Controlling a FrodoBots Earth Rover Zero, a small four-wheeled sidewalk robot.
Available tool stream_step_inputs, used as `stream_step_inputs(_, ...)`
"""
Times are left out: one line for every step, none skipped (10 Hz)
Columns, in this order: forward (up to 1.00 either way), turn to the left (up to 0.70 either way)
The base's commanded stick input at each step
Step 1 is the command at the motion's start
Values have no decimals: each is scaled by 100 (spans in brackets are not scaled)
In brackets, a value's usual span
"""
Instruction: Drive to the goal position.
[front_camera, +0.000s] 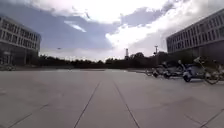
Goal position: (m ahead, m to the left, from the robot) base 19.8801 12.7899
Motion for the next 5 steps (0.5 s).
stream_step_inputs(50, 1)
stream_step_inputs(50, 1)
stream_step_inputs(50, 1)
stream_step_inputs(50, 1)
stream_step_inputs(50, 1)
